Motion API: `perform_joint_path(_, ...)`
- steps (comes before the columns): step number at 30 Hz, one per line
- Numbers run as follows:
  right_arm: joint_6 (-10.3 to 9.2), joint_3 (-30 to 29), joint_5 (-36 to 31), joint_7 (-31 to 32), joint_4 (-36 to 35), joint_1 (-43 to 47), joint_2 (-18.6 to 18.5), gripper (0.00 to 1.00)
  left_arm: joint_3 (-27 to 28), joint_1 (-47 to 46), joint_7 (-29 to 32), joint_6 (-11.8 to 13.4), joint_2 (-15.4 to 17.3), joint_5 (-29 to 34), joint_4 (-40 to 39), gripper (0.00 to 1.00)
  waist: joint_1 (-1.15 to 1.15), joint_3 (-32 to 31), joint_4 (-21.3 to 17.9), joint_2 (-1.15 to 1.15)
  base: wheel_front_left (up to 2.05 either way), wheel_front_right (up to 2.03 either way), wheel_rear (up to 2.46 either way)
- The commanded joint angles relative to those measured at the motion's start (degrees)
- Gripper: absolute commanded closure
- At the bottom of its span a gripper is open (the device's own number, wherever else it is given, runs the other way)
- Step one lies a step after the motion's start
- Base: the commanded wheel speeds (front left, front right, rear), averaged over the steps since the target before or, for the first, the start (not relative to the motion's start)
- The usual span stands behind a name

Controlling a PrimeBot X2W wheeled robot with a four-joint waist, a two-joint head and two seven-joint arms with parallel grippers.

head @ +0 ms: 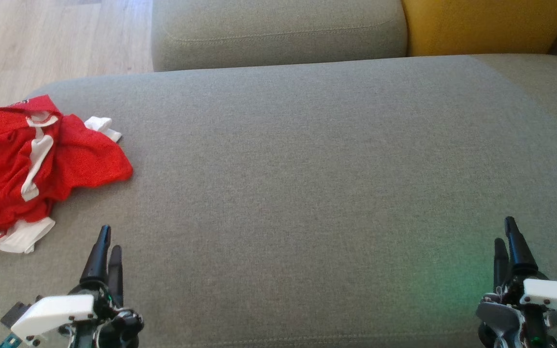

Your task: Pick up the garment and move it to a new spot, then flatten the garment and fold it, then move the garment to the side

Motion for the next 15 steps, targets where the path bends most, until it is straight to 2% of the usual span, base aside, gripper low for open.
perform_joint_path(1, -0.01, 0.5, -1.1, -0.5, -2.3, -2.9, -0.9, 0.0, -0.2, -3.5, -0.4, -0.1, 0.9, 0.8, -2.4, 0.0, 0.0, 0.0, 0.0, 0.0, 0.0, 0.0, 0.0)
perform_joint_path(15, -0.01, 1.7, -14.5, -2.9, -6.0, -4.0, -1.4, 0.0, 0.4, -4.6, -3.0, -0.2, 0.8, 13.7, -6.1, 0.0, 0.0, 0.0, 0.0, 0.0, 0.0, 0.0, 0.0)
